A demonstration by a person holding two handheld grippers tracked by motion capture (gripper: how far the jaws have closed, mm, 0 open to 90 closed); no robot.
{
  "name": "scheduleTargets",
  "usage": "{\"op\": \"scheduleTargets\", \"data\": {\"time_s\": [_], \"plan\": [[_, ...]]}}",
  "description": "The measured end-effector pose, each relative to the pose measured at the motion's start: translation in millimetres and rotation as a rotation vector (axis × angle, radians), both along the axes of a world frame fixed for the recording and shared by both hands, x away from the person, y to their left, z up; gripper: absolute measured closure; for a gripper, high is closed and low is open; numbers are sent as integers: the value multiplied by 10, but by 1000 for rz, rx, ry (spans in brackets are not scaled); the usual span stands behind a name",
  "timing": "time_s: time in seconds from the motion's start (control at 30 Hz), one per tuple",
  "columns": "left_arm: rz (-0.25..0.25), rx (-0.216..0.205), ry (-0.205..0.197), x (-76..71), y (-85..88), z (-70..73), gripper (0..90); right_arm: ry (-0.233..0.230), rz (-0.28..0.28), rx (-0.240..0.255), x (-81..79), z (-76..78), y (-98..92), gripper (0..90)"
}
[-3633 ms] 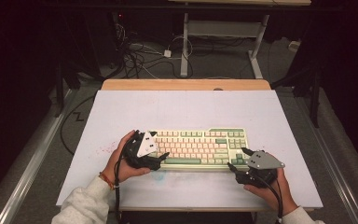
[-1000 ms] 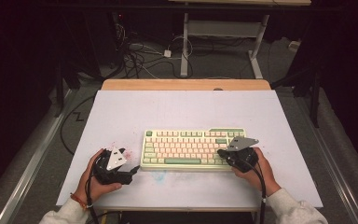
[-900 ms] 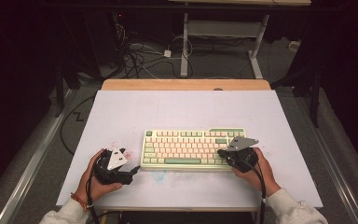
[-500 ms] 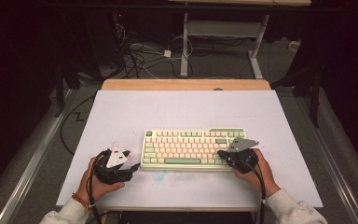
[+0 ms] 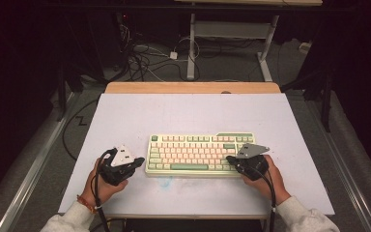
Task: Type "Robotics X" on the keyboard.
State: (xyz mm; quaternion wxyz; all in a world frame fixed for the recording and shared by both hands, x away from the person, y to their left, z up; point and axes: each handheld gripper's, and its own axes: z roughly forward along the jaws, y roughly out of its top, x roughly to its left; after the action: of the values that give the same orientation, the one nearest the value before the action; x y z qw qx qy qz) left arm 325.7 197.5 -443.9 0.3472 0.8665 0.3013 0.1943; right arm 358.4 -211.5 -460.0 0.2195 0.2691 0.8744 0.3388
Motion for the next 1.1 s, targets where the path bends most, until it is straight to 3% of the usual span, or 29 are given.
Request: {"op": "scheduleTargets", "data": {"time_s": [0.43,0.87,1.1], "plan": [[-55,16,18,195,-269,89,873,-4,-8,-2,-12,-3,8,900],[-143,62,66,379,-647,11,873,-7,-7,-3,-13,-5,8,900],[-172,87,86,440,-769,-39,872,-7,-6,-3,-13,-5,8,900]]}}
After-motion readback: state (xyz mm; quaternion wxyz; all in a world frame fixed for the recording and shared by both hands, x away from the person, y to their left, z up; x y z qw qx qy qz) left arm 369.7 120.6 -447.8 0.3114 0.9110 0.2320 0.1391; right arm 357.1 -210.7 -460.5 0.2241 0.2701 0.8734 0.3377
